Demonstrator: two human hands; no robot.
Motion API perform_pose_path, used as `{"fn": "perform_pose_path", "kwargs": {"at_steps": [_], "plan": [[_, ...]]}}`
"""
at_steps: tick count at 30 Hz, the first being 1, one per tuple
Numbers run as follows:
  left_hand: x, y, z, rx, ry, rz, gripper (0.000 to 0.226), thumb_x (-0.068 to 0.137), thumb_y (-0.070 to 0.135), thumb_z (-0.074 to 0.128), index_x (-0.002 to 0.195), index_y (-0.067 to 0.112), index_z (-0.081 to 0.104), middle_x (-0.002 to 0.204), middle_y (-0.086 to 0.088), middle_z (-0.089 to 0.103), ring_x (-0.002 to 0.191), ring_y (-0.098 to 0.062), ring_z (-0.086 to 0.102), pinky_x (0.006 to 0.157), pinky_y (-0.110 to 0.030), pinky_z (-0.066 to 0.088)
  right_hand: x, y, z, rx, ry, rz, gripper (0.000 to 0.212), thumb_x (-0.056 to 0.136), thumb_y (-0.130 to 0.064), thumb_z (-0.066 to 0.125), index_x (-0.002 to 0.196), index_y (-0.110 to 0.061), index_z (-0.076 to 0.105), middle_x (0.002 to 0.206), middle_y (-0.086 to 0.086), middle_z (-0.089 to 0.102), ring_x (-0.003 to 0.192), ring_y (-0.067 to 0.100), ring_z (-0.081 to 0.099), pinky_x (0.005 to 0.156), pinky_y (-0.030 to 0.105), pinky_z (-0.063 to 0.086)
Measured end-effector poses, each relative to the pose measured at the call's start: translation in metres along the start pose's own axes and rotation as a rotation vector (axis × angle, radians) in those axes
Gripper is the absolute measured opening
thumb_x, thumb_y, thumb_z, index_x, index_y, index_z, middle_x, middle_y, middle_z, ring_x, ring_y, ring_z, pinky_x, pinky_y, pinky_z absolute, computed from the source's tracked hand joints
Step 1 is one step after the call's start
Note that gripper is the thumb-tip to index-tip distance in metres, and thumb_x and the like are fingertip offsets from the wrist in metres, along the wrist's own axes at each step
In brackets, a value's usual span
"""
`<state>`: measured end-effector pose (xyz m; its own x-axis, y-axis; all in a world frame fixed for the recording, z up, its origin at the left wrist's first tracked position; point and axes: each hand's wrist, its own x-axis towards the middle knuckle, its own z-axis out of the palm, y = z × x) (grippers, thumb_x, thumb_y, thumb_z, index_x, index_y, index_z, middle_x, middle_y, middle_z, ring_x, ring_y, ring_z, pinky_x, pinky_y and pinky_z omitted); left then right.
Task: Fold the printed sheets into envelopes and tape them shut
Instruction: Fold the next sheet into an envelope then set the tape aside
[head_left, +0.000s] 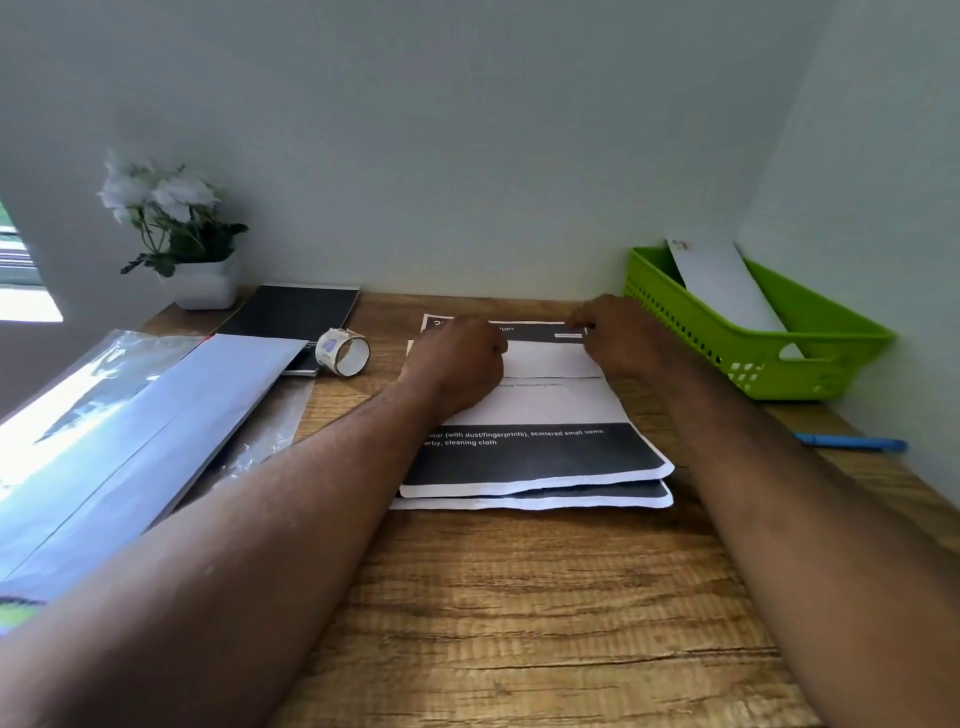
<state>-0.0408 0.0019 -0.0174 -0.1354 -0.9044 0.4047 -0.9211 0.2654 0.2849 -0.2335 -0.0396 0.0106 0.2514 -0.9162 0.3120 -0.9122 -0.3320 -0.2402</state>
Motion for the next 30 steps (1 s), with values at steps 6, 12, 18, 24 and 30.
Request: {"fn": "perform_pose_path", "kwargs": {"at_steps": [6, 12, 18, 24, 30], "plan": [[0.005, -0.007, 0.018, 0.022, -0.155, -0.055, 0.039, 0.098, 0.02, 0.038, 0.132, 0.01, 0.054, 0.144, -0.017, 0.045, 0.136, -0.035, 0.034, 0.11, -0.041, 0.03, -0.001, -0.046, 0.04, 0.048, -0.111, -0.061, 0.026, 0.094, -0.012, 0.042, 0.11, -0.007, 0.061, 0.118, 0.019, 0.062, 0.109, 0.035, 0.057, 0.081, 0.031, 0.042], [0.011, -0.01, 0.021, 0.049, -0.294, -0.051, 0.044, 0.101, 0.024, 0.03, 0.143, 0.016, 0.038, 0.15, -0.009, 0.04, 0.14, -0.028, 0.031, 0.113, -0.046, 0.027, 0.001, -0.045, 0.06, 0.022, -0.198, -0.092, 0.026, 0.095, -0.021, 0.04, 0.115, -0.018, 0.057, 0.125, 0.012, 0.058, 0.121, 0.033, 0.048, 0.098, 0.047, 0.042], [0.01, -0.01, 0.022, 0.112, -0.33, -0.063, 0.05, 0.102, 0.024, 0.025, 0.151, 0.015, 0.025, 0.158, -0.003, 0.026, 0.147, -0.023, 0.019, 0.118, -0.048, 0.016, -0.002, -0.04, 0.055, -0.078, -0.321, -0.012, 0.046, 0.102, -0.038, 0.024, 0.148, -0.031, 0.025, 0.159, -0.009, 0.018, 0.148, 0.027, 0.009, 0.114, 0.059, 0.009], [0.009, -0.007, 0.02, 0.101, -0.333, -0.097, 0.05, 0.101, 0.025, 0.026, 0.15, 0.019, 0.029, 0.158, -0.001, 0.028, 0.146, -0.021, 0.021, 0.118, -0.047, 0.017, 0.002, -0.036, 0.054, -0.081, -0.346, -0.014, 0.05, 0.102, -0.044, 0.022, 0.15, -0.031, 0.021, 0.16, -0.01, 0.012, 0.148, 0.024, 0.01, 0.114, 0.058, 0.01], [0.007, -0.003, 0.015, 0.098, -0.341, -0.175, 0.048, 0.099, 0.029, 0.026, 0.146, 0.024, 0.033, 0.153, -0.006, 0.036, 0.142, -0.025, 0.03, 0.116, -0.051, 0.019, -0.006, -0.016, 0.039, -0.187, -0.29, 0.117, 0.047, 0.102, -0.037, 0.021, 0.148, -0.028, 0.029, 0.157, -0.007, 0.024, 0.144, 0.02, 0.024, 0.113, 0.063, 0.005]]}}
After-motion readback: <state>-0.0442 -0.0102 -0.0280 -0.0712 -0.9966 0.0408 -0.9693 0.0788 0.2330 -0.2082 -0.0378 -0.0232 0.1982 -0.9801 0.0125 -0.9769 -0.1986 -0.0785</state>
